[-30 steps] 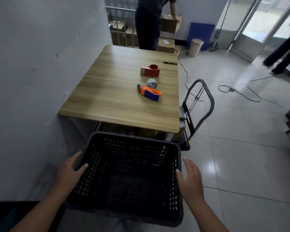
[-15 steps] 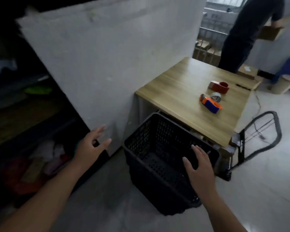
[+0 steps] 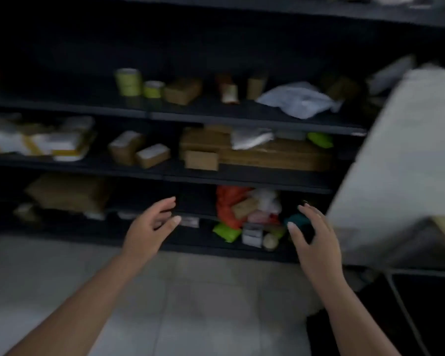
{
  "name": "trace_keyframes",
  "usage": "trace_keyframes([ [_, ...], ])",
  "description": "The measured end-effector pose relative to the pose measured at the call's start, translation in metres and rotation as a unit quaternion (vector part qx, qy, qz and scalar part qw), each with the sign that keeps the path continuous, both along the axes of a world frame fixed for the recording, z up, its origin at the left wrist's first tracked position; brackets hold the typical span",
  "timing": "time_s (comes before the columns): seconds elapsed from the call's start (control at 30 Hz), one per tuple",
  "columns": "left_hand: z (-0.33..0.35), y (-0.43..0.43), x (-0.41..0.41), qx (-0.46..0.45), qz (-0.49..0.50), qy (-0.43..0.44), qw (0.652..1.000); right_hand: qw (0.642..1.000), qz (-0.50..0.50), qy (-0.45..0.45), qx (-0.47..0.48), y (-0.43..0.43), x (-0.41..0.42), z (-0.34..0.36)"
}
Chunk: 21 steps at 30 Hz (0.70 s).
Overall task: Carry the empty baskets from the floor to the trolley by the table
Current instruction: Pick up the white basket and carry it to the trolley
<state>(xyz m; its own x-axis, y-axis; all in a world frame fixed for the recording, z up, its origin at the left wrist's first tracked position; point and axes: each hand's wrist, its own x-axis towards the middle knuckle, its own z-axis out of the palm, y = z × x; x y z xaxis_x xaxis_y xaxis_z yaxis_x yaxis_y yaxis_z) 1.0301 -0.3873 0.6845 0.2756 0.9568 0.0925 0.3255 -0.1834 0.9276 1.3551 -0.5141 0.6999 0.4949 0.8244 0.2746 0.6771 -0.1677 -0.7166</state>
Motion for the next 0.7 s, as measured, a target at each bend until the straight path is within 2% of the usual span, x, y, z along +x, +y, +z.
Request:
trace_keyframes([
  [0.17, 0.002, -0.009, -0.187, -0.025, 0.169, -0.015, 0.985, 0.986, 0.167, 0.024, -0.006, 0.11, -0.166, 0.001],
  [0.3, -0.006, -0.045, -0.302, -0.038, 0.306, -0.025, 0.951, 0.949, 0.313, 0.034, -0.03, 0.169, -0.286, -0.008],
  [0.5, -0.025, -0.103, -0.425, -0.055, 0.489, -0.009, 0.87, 0.873, 0.477, 0.068, -0.075, 0.237, -0.446, -0.026],
  [0.7, -0.027, -0.125, -0.501, -0.048, 0.639, -0.01, 0.768, 0.785, 0.603, 0.086, -0.113, 0.306, -0.586, -0.04],
])
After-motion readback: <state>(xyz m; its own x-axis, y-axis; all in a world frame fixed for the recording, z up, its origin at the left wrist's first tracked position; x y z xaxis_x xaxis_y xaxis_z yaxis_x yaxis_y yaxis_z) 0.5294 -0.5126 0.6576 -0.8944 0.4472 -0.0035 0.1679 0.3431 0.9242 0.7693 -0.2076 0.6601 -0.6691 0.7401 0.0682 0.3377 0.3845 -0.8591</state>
